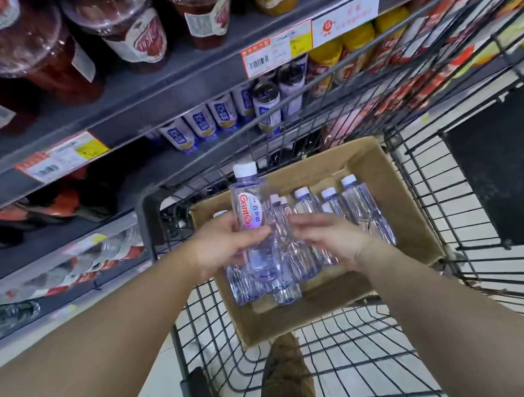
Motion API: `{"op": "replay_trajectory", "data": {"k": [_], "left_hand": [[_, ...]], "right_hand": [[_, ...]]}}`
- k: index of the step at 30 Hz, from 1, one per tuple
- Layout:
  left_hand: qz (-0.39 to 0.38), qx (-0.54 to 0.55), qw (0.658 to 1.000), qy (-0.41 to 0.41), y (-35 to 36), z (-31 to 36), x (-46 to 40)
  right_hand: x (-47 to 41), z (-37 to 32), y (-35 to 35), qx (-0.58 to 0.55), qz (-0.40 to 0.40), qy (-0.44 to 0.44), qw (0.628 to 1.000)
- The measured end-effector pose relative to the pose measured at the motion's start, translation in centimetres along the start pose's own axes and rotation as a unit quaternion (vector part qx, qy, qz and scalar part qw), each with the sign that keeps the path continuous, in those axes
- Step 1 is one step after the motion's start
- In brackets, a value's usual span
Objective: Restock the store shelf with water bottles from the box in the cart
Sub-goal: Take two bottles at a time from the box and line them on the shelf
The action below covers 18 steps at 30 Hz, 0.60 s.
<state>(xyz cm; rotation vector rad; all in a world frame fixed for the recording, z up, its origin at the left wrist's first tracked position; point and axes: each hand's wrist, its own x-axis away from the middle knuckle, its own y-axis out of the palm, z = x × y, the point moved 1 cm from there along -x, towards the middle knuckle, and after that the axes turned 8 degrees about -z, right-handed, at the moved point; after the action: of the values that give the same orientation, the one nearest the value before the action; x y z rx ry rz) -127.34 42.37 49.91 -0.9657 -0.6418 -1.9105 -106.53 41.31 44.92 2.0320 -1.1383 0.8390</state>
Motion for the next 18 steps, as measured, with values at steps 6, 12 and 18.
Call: {"op": "replay_trajectory", "data": {"k": [6, 12, 18], "left_hand": [[0.035, -0.028, 0.999, -0.022, -1.8, -2.9, 0.7], [0.059, 0.008, 0.998, -0.020, -2.5, -3.9, 1.6], [0.081, 0.034, 0.996, 0.012, -2.8, -4.4, 3.6]], "right_hand": [[-2.2, 4.2, 1.0, 0.196, 0.112, 0.108, 0.968], [-3.9, 4.3, 2.4, 0.193, 0.128, 0.101, 0.968], [-0.8, 3.1, 2.8, 0.188, 0.137, 0.077, 0.970]]}}
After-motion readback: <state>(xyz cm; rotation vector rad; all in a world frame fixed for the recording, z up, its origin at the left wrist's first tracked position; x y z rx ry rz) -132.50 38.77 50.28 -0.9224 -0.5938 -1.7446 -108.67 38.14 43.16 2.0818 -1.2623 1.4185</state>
